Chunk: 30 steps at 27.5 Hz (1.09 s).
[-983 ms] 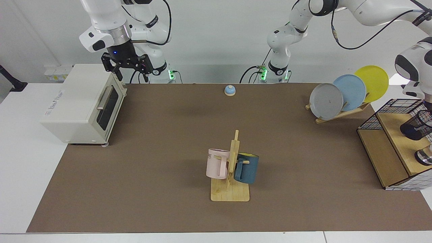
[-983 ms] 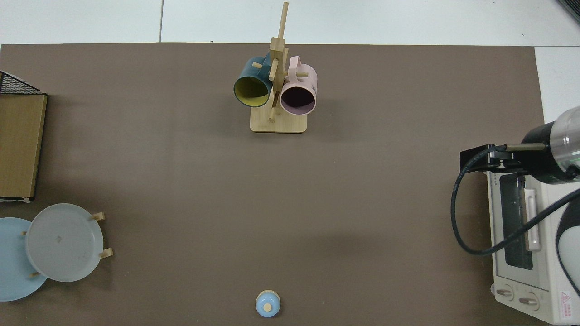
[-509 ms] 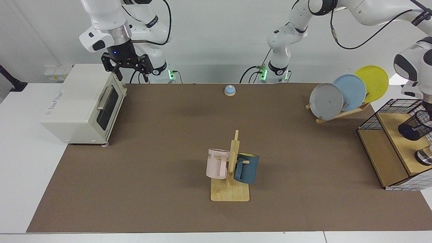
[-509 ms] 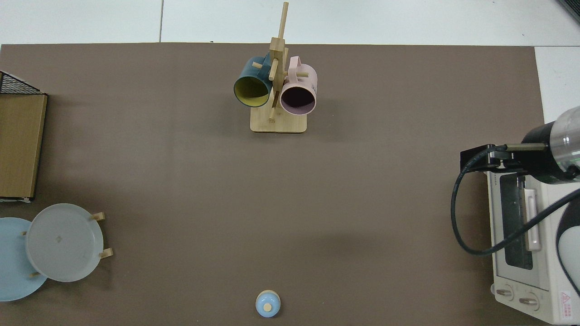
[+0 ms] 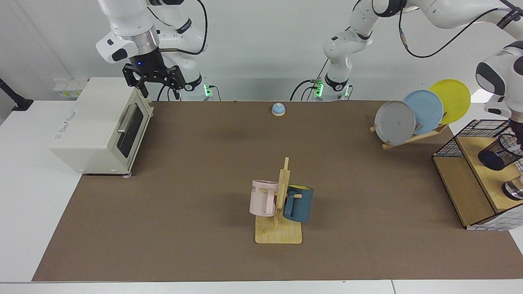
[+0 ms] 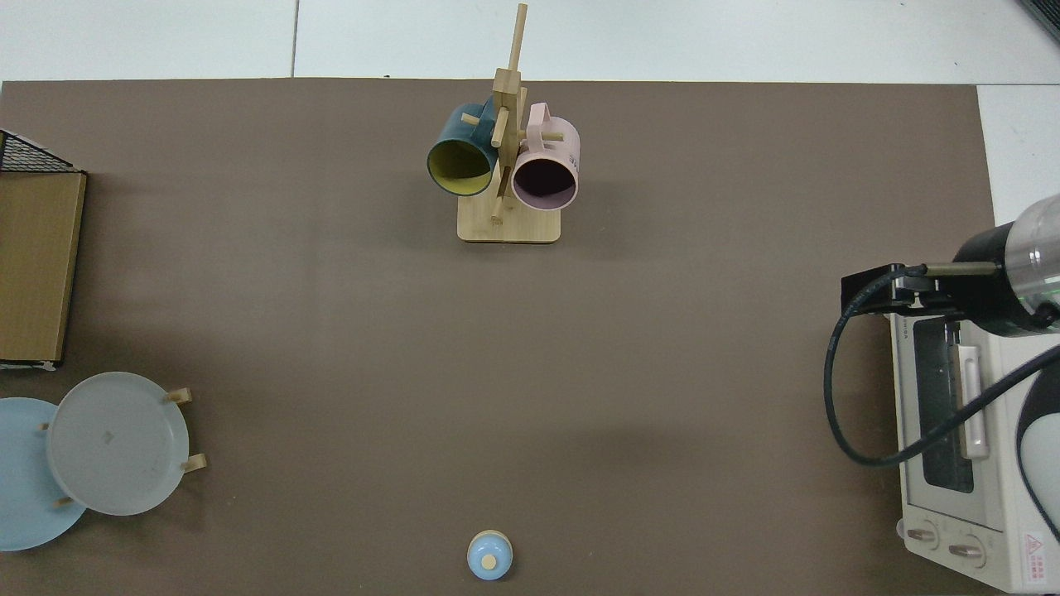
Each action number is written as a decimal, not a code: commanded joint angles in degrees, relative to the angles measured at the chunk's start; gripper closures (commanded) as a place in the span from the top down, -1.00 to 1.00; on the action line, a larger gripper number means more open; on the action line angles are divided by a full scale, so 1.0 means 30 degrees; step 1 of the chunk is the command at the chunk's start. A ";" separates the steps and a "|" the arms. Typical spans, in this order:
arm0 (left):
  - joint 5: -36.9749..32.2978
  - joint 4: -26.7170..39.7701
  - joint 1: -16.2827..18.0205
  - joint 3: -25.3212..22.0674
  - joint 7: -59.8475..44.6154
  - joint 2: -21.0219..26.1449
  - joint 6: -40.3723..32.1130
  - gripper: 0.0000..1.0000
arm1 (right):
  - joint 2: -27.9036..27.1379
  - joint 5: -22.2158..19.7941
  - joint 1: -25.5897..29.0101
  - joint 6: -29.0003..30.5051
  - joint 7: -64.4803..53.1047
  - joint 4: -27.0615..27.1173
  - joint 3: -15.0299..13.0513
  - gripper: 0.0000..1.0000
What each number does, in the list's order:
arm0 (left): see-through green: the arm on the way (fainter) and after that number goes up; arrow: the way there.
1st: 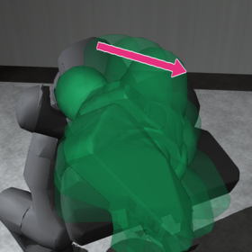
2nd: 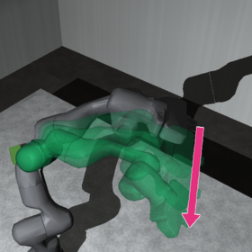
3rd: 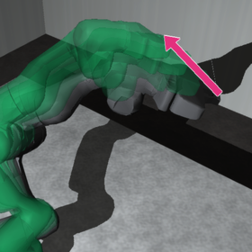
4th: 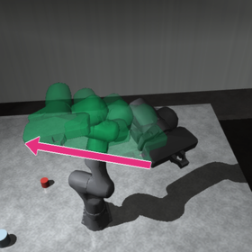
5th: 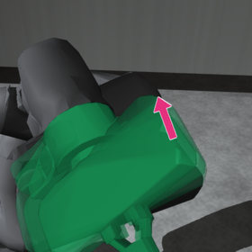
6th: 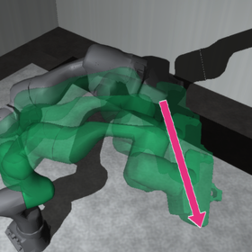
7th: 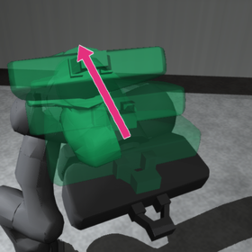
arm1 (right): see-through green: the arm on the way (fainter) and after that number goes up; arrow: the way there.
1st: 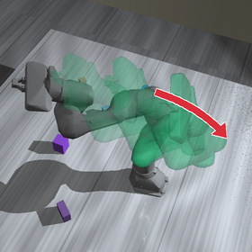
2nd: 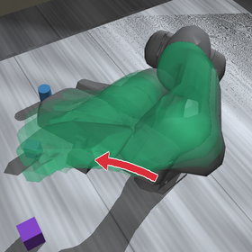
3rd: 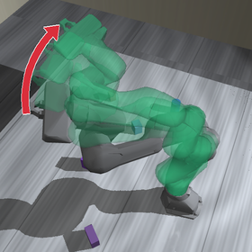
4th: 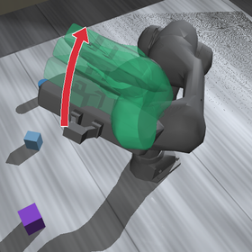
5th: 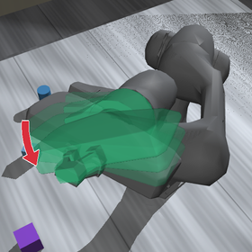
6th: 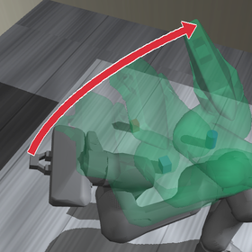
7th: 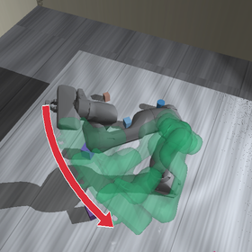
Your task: Put markers into pen holder
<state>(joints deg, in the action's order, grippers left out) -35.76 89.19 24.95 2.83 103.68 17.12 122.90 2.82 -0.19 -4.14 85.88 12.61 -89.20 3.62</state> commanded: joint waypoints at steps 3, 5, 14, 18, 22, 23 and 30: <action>0.0493 0.1208 -0.0231 -0.0094 -0.0252 -0.0874 -0.0184 -1.00 | -0.0033 0.0034 0.0236 0.0230 0.0280 0.0113 0.0170 1.00; 0.0493 0.1208 -0.0202 -0.0035 -0.0223 -0.0904 -0.0184 -1.00 | -0.0033 0.0034 0.0236 0.0230 0.0280 0.0113 0.0170 1.00; 0.0493 0.1062 -0.0202 -0.0035 -0.0194 -0.0845 -0.0067 -0.90 | -0.0033 0.0034 0.0236 0.0230 0.0280 0.0113 0.0170 1.00; 0.0464 0.0915 -0.0202 -0.0035 -0.0076 -0.0845 -0.0008 0.08 | -0.0033 0.0034 0.0236 0.0230 0.0280 0.0113 0.0170 1.00; 0.0464 0.0564 -0.0231 -0.0035 -0.0018 -0.0816 -0.0066 0.56 | -0.0033 0.0034 0.0236 0.0230 0.0280 0.0113 0.0170 1.00; 0.0464 0.0476 -0.0231 -0.0035 0.0011 -0.0816 -0.0096 0.59 | -0.0033 0.0034 0.0236 0.0230 0.0280 0.0113 0.0170 1.00; 0.0435 -0.0167 -0.0436 -0.0064 0.0070 -0.0904 -0.0738 0.80 | -0.0033 0.0034 0.0236 0.0230 0.0280 0.0113 0.0170 1.00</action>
<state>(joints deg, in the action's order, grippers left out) -35.39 89.93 24.89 3.22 103.49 15.11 122.88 2.82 -0.19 -4.14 85.88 12.61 -89.20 3.62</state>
